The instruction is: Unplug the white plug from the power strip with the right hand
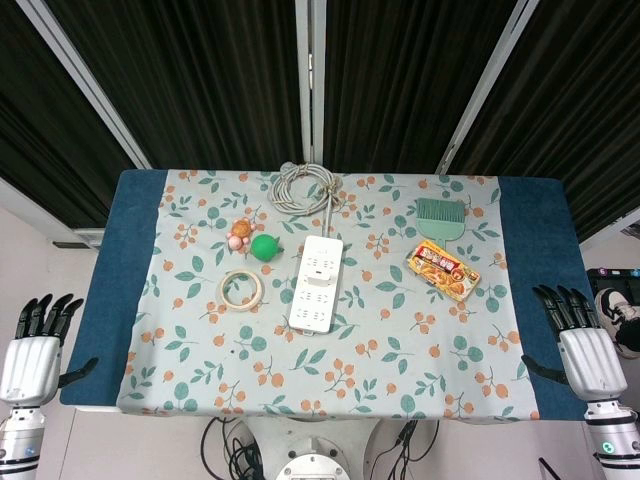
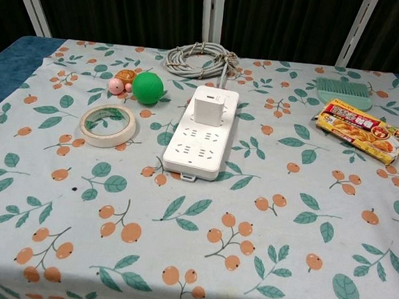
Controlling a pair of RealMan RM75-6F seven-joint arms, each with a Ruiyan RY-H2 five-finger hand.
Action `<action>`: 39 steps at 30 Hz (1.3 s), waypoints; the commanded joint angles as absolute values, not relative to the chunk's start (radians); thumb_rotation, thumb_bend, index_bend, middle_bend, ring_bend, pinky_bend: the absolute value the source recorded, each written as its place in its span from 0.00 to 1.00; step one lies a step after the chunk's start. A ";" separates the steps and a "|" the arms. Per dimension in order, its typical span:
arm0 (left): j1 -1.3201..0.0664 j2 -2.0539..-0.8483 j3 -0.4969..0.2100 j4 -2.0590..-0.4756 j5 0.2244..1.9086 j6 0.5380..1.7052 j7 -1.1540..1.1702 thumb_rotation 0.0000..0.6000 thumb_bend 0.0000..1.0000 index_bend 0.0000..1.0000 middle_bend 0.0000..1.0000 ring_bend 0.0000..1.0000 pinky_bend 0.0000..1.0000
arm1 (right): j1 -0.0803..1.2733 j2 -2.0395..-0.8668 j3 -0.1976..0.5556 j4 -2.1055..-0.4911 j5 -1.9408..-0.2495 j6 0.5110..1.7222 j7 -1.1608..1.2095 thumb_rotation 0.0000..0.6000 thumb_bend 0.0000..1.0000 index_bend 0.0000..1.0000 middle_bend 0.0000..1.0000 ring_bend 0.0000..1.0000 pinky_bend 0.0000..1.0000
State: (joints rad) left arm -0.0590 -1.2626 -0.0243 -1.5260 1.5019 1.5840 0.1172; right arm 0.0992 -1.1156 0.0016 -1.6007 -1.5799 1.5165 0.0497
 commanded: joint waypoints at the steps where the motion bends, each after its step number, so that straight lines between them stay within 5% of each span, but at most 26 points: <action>1: -0.060 -1.261 -0.024 -1.527 1.500 1.575 0.118 1.00 0.09 0.14 0.09 0.00 0.00 | 0.100 -1.115 0.003 -1.602 -1.578 1.510 0.049 1.00 0.05 0.00 0.09 0.00 0.00; 9: -0.085 -1.257 -0.026 -1.534 1.544 1.557 0.114 1.00 0.09 0.15 0.10 0.00 0.01 | 0.111 -1.108 0.008 -1.618 -1.601 1.501 0.045 1.00 0.06 0.00 0.10 0.00 0.00; 16: -0.194 -1.276 -0.022 -1.523 1.729 1.522 0.087 1.00 0.15 0.35 0.24 0.14 0.22 | 0.225 -1.057 0.062 -1.717 -1.633 1.389 -0.019 1.00 0.11 0.00 0.14 0.01 0.09; 20: -0.296 -1.302 -0.013 -1.534 1.837 1.434 0.098 1.00 0.16 0.35 0.26 0.17 0.27 | 0.345 -1.056 0.128 -1.794 -1.598 1.249 -0.111 1.00 0.13 0.00 0.18 0.04 0.15; 29: -0.522 -1.447 -0.047 -1.494 1.894 1.180 0.137 1.00 0.20 0.27 0.26 0.17 0.27 | 0.666 -1.211 0.268 -1.770 -1.300 0.874 -0.387 1.00 0.14 0.00 0.21 0.06 0.19; 39: -0.646 -1.585 -0.066 -1.389 1.816 1.026 0.139 1.00 0.20 0.26 0.25 0.17 0.26 | 0.878 -1.432 0.278 -1.634 -1.044 0.800 -0.643 1.00 0.15 0.01 0.22 0.06 0.19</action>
State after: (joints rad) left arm -0.6254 -1.5634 -0.0646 -1.4105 1.8350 1.0492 0.1443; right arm 0.8383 -1.3899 0.2702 -1.6707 -1.0867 0.8217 -0.6061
